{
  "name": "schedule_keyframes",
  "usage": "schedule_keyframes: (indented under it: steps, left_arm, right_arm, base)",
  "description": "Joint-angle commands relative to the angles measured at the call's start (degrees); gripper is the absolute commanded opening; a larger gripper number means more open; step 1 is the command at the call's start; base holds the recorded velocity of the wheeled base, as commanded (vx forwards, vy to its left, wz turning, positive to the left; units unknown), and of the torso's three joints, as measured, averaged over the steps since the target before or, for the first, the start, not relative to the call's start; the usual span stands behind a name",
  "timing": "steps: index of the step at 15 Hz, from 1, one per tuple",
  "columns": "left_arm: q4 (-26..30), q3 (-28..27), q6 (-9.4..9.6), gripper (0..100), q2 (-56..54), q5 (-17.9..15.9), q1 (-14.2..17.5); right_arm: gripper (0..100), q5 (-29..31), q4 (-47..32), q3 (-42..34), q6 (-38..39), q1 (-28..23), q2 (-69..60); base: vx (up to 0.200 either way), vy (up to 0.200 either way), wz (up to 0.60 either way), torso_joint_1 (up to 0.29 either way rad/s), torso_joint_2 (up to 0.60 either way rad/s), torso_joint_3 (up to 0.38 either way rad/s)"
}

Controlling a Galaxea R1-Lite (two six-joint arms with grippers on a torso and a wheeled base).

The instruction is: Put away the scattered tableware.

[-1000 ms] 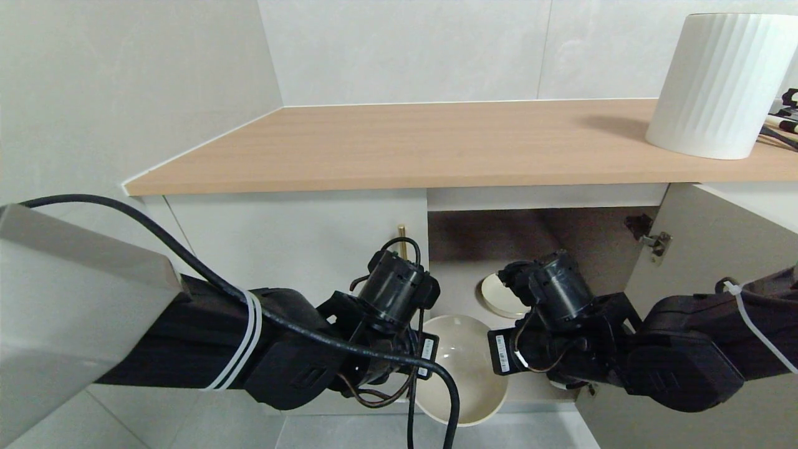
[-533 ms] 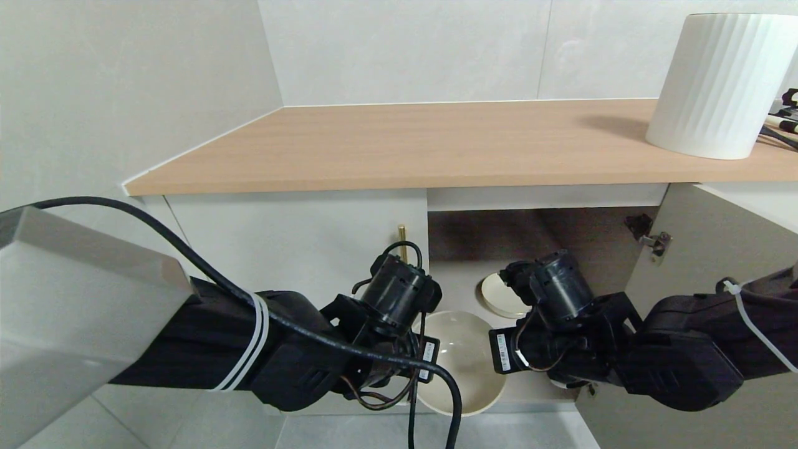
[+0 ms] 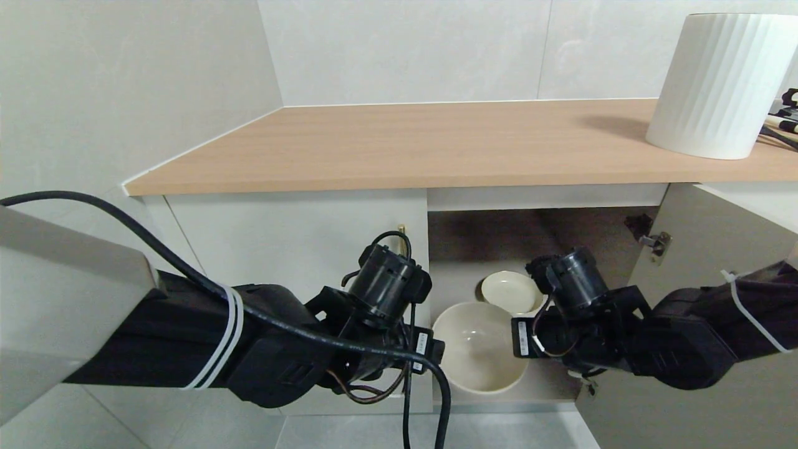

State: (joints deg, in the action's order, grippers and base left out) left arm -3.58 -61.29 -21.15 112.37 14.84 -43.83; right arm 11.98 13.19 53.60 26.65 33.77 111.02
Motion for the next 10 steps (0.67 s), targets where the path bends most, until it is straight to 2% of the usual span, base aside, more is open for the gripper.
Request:
schedule_keyframes:
  steps: [1,4,6,10]
  left_arm:
    - [-0.02,0.21,-0.03,100,-1.72,0.19,0.50]
    - [-0.02,0.39,-0.03,100,-2.69,0.37,0.93]
    - [-0.02,0.65,-0.03,100,-2.60,0.37,1.02]
    - [-0.02,0.74,-0.03,100,-2.60,0.37,1.02]
  right_arm:
    - [0,2.78,-0.53,4.67,2.27,-4.85,3.77]
    - [0,4.63,-0.80,8.10,5.34,-7.31,7.02]
    - [0,8.32,-0.80,11.00,8.07,-8.89,9.57]
    - [0,8.67,-0.53,13.99,8.51,-10.92,11.50]
  base:
    - [0.000,0.000,0.00,0.000,0.00,0.000]
    - [0.000,0.000,0.00,0.000,0.00,0.000]
    - [0.000,0.000,0.00,0.000,0.00,0.000]
    - [0.000,0.000,0.00,0.000,0.00,0.000]
